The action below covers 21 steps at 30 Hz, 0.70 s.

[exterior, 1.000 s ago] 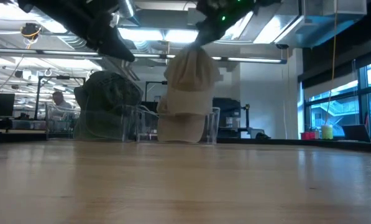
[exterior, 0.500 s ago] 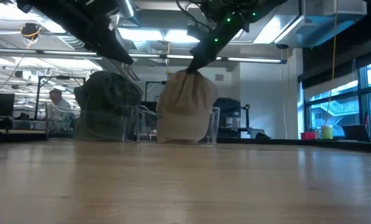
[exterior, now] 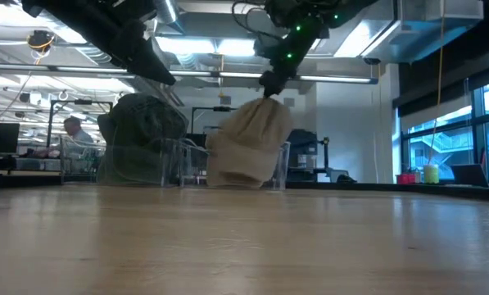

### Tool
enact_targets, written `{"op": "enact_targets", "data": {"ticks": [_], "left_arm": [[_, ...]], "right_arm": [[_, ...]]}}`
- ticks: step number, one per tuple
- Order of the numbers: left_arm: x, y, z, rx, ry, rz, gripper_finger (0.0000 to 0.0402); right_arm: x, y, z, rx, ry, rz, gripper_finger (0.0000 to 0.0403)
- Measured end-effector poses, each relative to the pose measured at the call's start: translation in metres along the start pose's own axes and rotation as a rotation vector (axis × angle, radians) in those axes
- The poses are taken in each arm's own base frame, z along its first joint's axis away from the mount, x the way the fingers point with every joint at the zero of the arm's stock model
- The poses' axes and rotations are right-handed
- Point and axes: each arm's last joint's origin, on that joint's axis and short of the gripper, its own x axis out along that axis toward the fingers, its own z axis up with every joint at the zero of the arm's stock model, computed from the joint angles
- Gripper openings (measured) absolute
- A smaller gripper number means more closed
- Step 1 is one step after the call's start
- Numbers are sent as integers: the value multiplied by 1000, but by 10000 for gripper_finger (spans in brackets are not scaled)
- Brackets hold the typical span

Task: Pick & Place hat
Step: Put the right brown cap into the right transparent bin, then put the brown cap into the left transparent bin

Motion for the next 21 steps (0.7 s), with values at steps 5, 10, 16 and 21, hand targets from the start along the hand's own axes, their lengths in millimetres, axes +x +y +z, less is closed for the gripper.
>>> {"op": "enact_targets", "data": {"ticks": [5, 10, 16, 21], "left_arm": [[0, 0, 0, 2, 2, 0, 75], [0, 0, 0, 2, 2, -1, 75], [0, 0, -7, 12, 61, -6, 75], [-3, -6, -14, -14, 152, -214, 75]], "right_arm": [[-28, -10, 11, 2, -64, -33, 225], [-56, -11, 21, 7, -178, 55, 229], [-100, -18, 20, 34, -197, 104, 229], [-134, -11, -2, 110, -129, 374, 229]]}}
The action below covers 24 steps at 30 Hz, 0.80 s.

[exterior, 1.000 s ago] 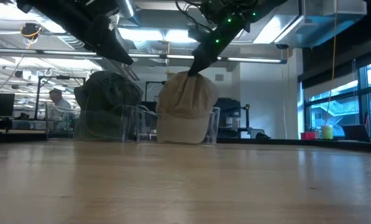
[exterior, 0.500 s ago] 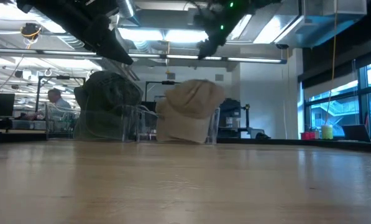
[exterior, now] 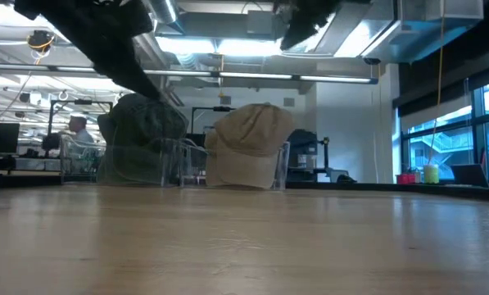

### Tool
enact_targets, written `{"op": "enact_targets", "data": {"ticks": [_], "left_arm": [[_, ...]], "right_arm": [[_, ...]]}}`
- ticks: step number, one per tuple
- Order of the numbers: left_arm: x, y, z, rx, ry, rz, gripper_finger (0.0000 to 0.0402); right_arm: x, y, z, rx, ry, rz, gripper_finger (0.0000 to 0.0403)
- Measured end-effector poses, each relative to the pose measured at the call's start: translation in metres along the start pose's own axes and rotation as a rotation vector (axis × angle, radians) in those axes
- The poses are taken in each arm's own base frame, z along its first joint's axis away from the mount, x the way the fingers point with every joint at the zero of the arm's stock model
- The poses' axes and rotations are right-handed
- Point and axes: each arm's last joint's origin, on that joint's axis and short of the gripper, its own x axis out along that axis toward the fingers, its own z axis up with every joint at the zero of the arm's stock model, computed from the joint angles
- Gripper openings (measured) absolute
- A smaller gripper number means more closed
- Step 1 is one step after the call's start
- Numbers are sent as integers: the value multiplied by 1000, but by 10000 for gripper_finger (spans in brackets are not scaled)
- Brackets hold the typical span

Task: Pick & Place hat
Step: Put the brown cap into the left transparent bin

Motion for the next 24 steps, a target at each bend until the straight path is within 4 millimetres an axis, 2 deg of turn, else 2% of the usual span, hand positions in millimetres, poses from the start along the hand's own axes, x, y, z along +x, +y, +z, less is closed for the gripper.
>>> {"op": "enact_targets", "data": {"ticks": [2, 5, 8, 11, 16, 21, 24], "left_arm": [[-3, -6, 2, 11, 30, -153, 75], [-11, -14, 6, 29, 69, -318, 75], [-15, -22, 5, 41, 137, -367, 75], [-14, -30, -4, 61, 247, -375, 75], [-10, -51, -25, 194, 445, -459, 75], [-5, -82, -36, 372, 461, -554, 75], [-3, -95, -47, 432, 534, -602, 75]], "right_arm": [[-6, 11, -11, 42, 10, 85, 229], [-13, 27, -27, 76, -10, 114, 229], [-16, 41, -43, 84, -32, 52, 229], [-19, 49, -52, 86, -58, -20, 229], [-24, 50, -51, 74, -85, -45, 229], [-26, 48, -44, 102, -137, -48, 229], [-26, 48, -44, 99, -141, -23, 229]]}}
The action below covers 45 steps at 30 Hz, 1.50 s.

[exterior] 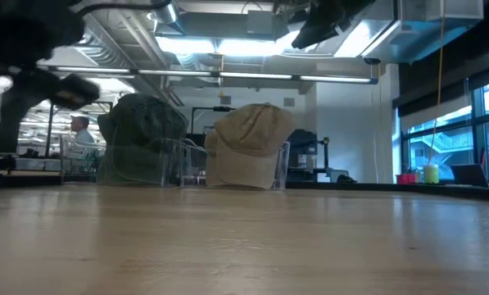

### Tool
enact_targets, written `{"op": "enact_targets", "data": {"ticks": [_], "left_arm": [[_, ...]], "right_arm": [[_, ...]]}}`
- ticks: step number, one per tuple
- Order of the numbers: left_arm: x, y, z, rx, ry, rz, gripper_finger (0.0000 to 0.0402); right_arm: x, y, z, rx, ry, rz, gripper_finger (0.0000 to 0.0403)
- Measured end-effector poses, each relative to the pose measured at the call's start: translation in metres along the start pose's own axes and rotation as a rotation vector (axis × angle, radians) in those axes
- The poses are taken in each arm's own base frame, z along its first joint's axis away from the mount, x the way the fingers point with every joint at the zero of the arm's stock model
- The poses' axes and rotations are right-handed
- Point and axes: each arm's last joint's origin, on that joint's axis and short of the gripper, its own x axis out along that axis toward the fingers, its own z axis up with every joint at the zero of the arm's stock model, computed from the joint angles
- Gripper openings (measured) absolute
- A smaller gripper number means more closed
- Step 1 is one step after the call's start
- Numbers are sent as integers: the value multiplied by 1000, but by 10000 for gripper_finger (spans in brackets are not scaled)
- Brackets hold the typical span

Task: Pick & Place hat
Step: Put the brown cap into the left transparent bin

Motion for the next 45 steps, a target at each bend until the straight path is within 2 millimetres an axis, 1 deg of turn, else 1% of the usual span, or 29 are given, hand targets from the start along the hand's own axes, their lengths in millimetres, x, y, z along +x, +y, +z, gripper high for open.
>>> {"op": "enact_targets", "data": {"ticks": [5, 7, 12, 16, 20, 33, 38, 45], "left_arm": [[14, -5, -8, -29, 146, -2, 75], [18, -6, -8, -23, 169, 1, 75], [31, -5, -9, 68, 233, -1, 75], [45, -3, -11, 62, 300, 4, 75], [53, -2, -12, 20, 337, 13, 75], [53, -1, -12, 1, 328, 26, 72], [53, 2, -11, -13, 326, 25, 53], [53, 9, -9, -37, 305, 50, 10]], "right_arm": [[0, 1, 0, 1, -1, 6, 229], [0, 1, 0, 1, -1, 6, 229], [0, 1, 0, 1, 0, 8, 229], [0, 2, 0, 0, -5, 45, 229], [0, 2, 0, -1, -6, 57, 229], [0, 2, 0, -2, -6, 58, 229], [0, 2, 0, -2, -6, 58, 229], [0, 2, 0, -25, -2, 59, 229]]}}
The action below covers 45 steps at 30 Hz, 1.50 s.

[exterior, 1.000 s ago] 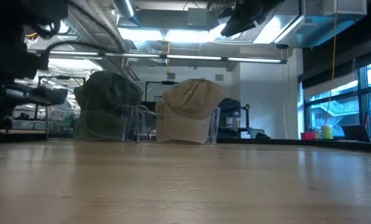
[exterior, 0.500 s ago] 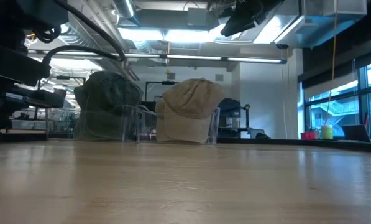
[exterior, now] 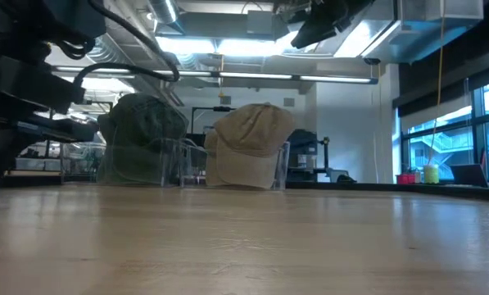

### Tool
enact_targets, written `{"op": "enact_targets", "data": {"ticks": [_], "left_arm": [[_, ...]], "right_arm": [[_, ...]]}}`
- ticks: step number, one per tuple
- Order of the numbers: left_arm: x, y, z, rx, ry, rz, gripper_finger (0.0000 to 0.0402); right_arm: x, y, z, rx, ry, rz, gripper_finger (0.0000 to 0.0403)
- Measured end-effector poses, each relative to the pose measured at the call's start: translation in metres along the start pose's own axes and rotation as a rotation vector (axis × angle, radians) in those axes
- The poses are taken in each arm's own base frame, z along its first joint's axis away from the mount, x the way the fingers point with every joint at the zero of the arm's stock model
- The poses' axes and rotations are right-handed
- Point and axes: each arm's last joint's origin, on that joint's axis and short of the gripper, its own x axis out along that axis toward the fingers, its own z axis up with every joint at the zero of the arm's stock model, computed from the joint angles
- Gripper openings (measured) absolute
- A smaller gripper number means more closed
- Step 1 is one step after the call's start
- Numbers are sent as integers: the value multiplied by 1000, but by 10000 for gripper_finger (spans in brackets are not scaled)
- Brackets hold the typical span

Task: Pick & Place hat
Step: Put the brown cap into the left transparent bin

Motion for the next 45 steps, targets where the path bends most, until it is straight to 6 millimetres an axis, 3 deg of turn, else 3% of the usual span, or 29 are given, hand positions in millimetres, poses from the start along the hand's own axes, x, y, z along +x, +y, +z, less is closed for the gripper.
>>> {"op": "enact_targets", "data": {"ticks": [4, 8, 17, 23, 27, 33, 38, 45], "left_arm": [[-3, 5, 5, -14, -36, 9, 5], [-15, 20, 16, -61, -60, 160, 3], [-83, 69, 60, -166, -270, 381, 3], [-130, 93, 76, -290, -397, 604, 2], [-150, 101, 88, -300, -528, 632, 3], [-159, 105, 97, -257, -645, 627, 3], [-161, 109, 97, -291, -655, 669, 3], [-161, 110, 96, -299, -654, 676, 3]], "right_arm": [[0, 1, -1, -3, 3, 33, 229], [-1, 6, -3, 8, 9, 196, 229], [-3, 14, -2, 173, 8, 491, 229], [-3, 14, -3, 232, 34, 485, 229], [2, 14, -5, 234, 58, 386, 229], [20, 19, -6, 216, 61, 377, 229], [43, 30, -9, 210, 85, 431, 229], [58, 36, -9, 194, 52, 434, 229]]}}
